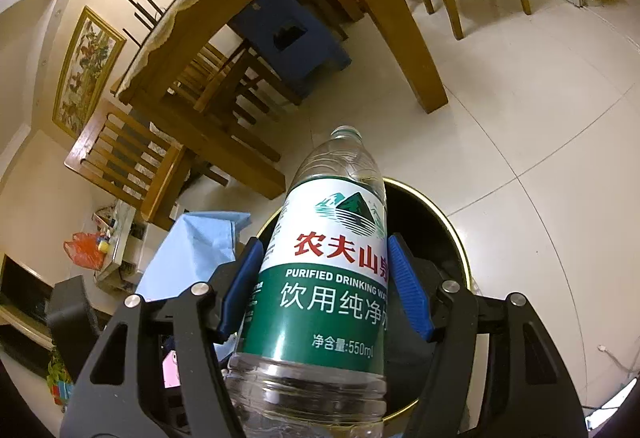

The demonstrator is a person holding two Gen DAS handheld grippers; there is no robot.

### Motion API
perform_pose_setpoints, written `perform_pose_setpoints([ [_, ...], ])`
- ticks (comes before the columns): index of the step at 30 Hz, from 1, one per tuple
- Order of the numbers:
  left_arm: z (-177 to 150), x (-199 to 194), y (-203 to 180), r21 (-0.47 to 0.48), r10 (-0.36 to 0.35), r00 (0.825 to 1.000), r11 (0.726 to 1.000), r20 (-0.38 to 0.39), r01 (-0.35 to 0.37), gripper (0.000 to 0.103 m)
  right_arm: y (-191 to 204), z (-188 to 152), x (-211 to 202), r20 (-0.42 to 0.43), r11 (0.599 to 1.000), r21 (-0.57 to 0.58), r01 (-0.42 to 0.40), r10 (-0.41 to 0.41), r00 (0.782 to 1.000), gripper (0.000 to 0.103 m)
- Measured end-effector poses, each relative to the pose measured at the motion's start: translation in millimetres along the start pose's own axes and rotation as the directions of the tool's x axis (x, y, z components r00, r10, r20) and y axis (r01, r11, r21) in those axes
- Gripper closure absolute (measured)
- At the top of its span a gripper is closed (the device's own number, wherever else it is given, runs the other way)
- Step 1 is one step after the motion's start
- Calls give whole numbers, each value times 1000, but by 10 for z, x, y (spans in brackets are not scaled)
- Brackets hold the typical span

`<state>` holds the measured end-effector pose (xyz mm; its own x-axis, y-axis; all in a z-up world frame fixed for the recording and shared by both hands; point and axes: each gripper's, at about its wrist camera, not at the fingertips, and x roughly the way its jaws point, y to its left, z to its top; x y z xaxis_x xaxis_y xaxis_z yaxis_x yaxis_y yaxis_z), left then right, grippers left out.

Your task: Collect trash

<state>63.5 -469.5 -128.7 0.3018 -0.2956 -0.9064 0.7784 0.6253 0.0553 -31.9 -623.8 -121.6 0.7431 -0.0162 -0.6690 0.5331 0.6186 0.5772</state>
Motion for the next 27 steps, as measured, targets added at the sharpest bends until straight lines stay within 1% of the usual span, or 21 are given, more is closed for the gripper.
perform_pose_setpoints([
  [1,-3,-11,-4,3,5,1000,1000,6,-5,23,3,-2,12,-6,1000,-2,-1,1,1000,40],
  [2,-29,-32,-5,7,15,1000,1000,15,-15,20,21,-5,22,-9,1000,-7,-2,2,1000,40],
  [3,-39,-48,-12,15,29,999,999,24,-29,20,34,-2,23,-9,1000,-13,-3,3,1000,40],
  [5,-50,-75,-34,28,35,999,999,26,-36,20,97,-23,52,-22,999,-39,-6,5,1000,40],
  [7,-86,-127,-32,31,43,999,999,31,-44,20,230,-83,198,-76,996,-87,-6,-1,997,40],
  [10,-115,-183,6,21,45,999,999,31,-45,20,402,-183,472,-157,990,-140,7,-30,987,39],
  [13,-150,-253,89,-1,39,999,999,34,-39,20,502,-245,665,-178,982,-182,57,-89,980,41],
  [16,-222,-371,164,-21,42,998,999,45,-41,20,514,-268,772,-168,975,-191,109,-142,976,40],
  [18,-283,-463,209,-32,43,998,999,54,-42,20,482,-267,773,-158,980,-164,116,-142,977,37],
  [19,-321,-515,238,-38,44,997,998,59,-42,20,494,-280,756,-148,980,-160,116,-140,979,32],
  [24,-492,-784,434,-74,62,994,996,94,-55,20,571,-318,648,-71,972,-182,151,-166,984,28],
  [27,-636,-1018,557,-97,87,988,992,129,-75,20,650,-341,537,-5,962,-205,182,-187,982,22],
])
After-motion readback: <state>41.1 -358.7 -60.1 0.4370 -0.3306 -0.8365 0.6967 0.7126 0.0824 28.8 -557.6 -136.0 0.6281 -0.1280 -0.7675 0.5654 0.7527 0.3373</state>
